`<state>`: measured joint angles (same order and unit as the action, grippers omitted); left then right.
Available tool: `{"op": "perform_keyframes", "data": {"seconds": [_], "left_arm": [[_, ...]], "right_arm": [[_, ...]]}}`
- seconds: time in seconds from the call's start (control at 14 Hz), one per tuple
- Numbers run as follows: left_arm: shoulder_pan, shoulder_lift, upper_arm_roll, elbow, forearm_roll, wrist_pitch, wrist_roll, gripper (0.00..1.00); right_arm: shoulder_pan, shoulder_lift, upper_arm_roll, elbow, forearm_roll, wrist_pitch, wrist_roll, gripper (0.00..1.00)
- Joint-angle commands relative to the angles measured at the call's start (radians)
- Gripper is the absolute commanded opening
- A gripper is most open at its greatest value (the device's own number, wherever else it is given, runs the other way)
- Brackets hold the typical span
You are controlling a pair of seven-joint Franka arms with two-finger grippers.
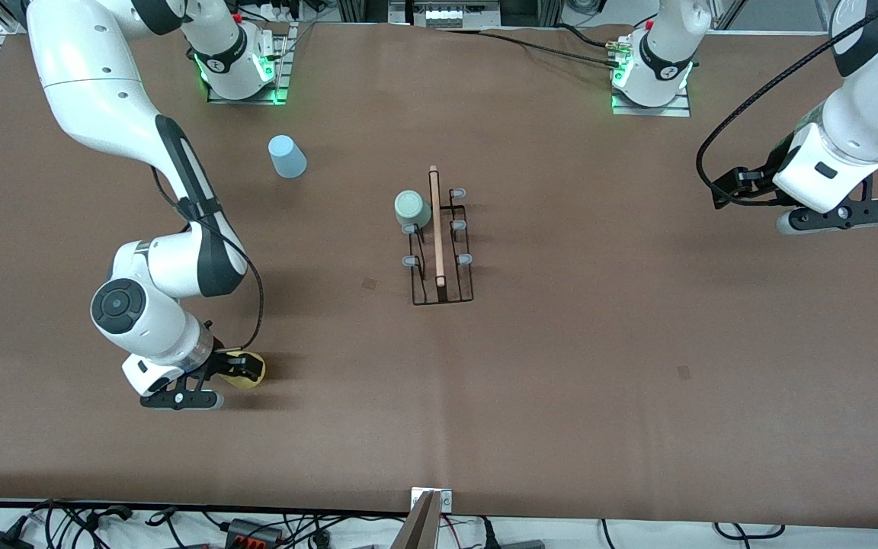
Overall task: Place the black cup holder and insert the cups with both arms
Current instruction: 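Lift the yellow cup with the right gripper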
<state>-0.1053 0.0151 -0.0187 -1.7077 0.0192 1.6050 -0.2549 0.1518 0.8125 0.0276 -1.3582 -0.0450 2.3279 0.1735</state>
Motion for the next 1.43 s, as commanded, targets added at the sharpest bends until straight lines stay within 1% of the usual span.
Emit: {"op": "perform_keyframes", "data": {"seconds": [0.0,0.57,0.93,1.0,1.07,1.14,1.21,1.29,1.36], "left_arm": [[0.004,-0.023,-0.001,-0.007,-0.012,-0.013,0.002,1.00],[0.004,-0.023,-0.003,-0.006,-0.012,-0.013,0.005,1.00],[0.004,-0.020,-0.001,0.025,-0.007,-0.033,0.009,1.00],[0.003,-0.018,-0.001,0.028,-0.007,-0.030,0.009,1.00],[0.003,-0.017,-0.001,0.034,-0.004,-0.030,0.009,1.00],[0.006,-0.020,-0.001,0.033,-0.005,-0.031,0.009,1.00],[0.006,-0.020,0.000,0.033,-0.007,-0.031,0.008,1.00],[0.006,-0.020,-0.001,0.034,-0.007,-0.031,0.005,1.00],[0.004,-0.021,-0.003,0.033,-0.007,-0.031,0.005,1.00]], "right_arm": [[-0.023,0.008,0.009,-0.021,-0.015,0.033,-0.052,1.00],[-0.014,0.008,0.012,-0.032,-0.016,0.030,-0.063,1.00],[-0.017,0.007,0.014,-0.038,-0.016,0.025,-0.081,1.00],[-0.018,0.007,0.014,-0.038,-0.016,0.025,-0.085,0.94],[-0.017,0.007,0.014,-0.038,-0.016,0.025,-0.089,0.78],[-0.017,0.008,0.014,-0.038,-0.016,0.024,-0.089,0.58],[-0.015,0.007,0.014,-0.038,-0.016,0.024,-0.089,0.42],[-0.012,0.007,0.014,-0.038,-0.016,0.024,-0.097,0.34],[-0.003,-0.002,0.015,-0.038,-0.016,0.010,-0.107,0.32]]}}
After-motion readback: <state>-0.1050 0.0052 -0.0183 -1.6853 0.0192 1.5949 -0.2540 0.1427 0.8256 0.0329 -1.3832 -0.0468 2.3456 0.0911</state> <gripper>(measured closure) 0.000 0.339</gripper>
